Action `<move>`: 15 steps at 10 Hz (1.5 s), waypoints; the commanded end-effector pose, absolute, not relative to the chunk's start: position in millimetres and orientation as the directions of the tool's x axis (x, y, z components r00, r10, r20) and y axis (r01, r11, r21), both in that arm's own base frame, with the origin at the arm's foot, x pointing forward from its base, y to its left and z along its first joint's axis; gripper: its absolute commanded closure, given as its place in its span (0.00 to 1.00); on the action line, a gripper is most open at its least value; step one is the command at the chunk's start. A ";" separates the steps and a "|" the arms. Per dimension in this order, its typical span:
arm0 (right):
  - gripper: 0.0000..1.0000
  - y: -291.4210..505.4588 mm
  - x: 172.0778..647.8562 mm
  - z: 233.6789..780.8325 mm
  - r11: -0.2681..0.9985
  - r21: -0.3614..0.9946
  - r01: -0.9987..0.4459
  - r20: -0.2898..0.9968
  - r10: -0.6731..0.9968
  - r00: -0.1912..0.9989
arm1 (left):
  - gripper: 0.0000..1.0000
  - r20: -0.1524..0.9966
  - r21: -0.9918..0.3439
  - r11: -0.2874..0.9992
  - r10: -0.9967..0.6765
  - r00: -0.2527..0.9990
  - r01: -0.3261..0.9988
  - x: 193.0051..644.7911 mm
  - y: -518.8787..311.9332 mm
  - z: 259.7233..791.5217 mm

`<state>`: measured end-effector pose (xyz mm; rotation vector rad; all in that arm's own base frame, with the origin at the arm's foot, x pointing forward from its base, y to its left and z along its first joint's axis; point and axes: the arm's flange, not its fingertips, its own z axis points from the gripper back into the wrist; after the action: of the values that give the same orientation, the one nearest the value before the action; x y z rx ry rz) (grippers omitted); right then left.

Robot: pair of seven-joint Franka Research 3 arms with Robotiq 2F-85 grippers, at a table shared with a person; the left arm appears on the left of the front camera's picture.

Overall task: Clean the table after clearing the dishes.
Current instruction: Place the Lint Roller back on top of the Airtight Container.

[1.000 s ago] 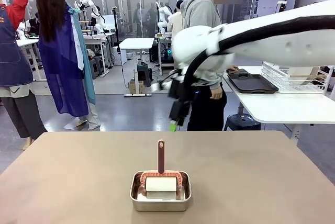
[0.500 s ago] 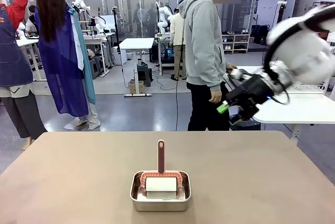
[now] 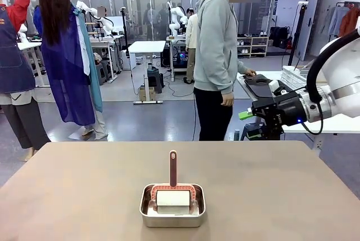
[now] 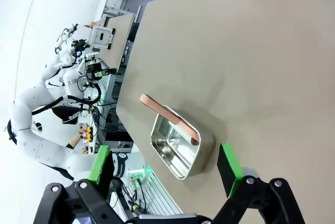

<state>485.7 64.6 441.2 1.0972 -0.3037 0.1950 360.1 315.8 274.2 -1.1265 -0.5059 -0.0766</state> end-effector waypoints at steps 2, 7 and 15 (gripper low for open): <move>0.00 54.1 486.9 446.7 0.473 0.837 -0.275 0.312 -0.001 0.950 | 0.00 0.417 -0.843 0.445 0.183 0.890 0.303 356.3 317.3 278.2; 0.00 -100.3 468.9 419.3 0.289 0.946 -0.148 0.213 -0.207 0.955 | 0.00 0.417 -0.843 0.445 0.183 0.890 0.303 356.3 317.3 278.2; 0.00 -270.1 415.3 360.0 0.250 0.966 0.064 0.091 -0.564 0.821 | 0.00 0.417 -0.843 0.445 0.183 0.890 0.303 356.3 317.3 278.2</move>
<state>409.2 -268.0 361.5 1.2579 -0.4529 -0.4288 360.3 315.6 274.2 -1.1267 -0.5054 -0.0771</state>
